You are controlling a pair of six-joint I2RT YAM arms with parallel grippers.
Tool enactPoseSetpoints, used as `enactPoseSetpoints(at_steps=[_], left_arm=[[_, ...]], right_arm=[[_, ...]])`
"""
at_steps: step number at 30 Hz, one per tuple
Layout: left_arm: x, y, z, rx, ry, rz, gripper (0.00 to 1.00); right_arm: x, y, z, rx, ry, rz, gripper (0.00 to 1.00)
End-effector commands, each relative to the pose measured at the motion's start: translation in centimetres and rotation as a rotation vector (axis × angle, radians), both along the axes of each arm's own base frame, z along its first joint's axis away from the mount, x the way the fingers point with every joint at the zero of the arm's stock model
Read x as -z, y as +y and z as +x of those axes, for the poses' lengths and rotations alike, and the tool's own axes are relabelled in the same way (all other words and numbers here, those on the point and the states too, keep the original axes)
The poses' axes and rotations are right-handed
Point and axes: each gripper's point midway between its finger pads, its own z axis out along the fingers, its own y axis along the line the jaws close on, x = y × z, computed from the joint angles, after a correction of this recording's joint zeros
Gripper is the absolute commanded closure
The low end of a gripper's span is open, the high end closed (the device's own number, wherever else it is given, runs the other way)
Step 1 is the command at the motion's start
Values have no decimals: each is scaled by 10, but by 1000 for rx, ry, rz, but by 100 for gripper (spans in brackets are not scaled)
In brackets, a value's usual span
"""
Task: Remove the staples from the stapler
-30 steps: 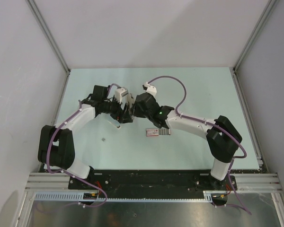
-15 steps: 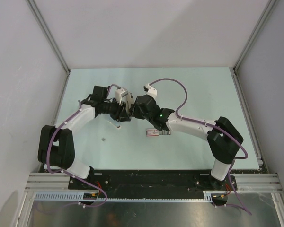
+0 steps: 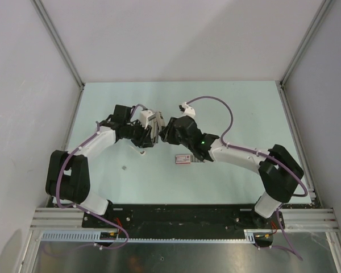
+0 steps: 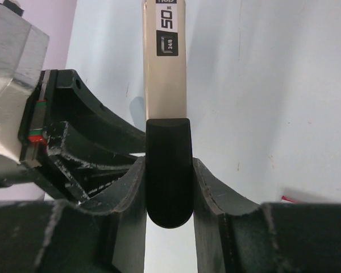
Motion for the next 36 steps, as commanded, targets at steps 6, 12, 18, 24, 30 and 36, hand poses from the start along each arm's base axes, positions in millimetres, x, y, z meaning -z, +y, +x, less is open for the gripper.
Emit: enactPoseSetpoints(at_steps=[6,12,18,24,30,36], left_arm=[[-11,10,48,35,-306,216,100],[-4,8,53,113,-501,410,100],[-5,5,57,177,-684,562,100],[-7,12,62,191,-827,685,100],[-5,13,63,183,-876,727,100],[-20,-10,52,90,-693,523,100]], right_arm=[[-17,-15,-20,-194,-85,24,100],[2,-33,-28,-283,-101,-89,100],[12,-54,-34,-301,-115,-136,100],[16,-65,-42,-341,-114,-155,100],[20,-72,-44,-336,-106,-155,100],[10,-62,-39,-279,-133,-102,100]])
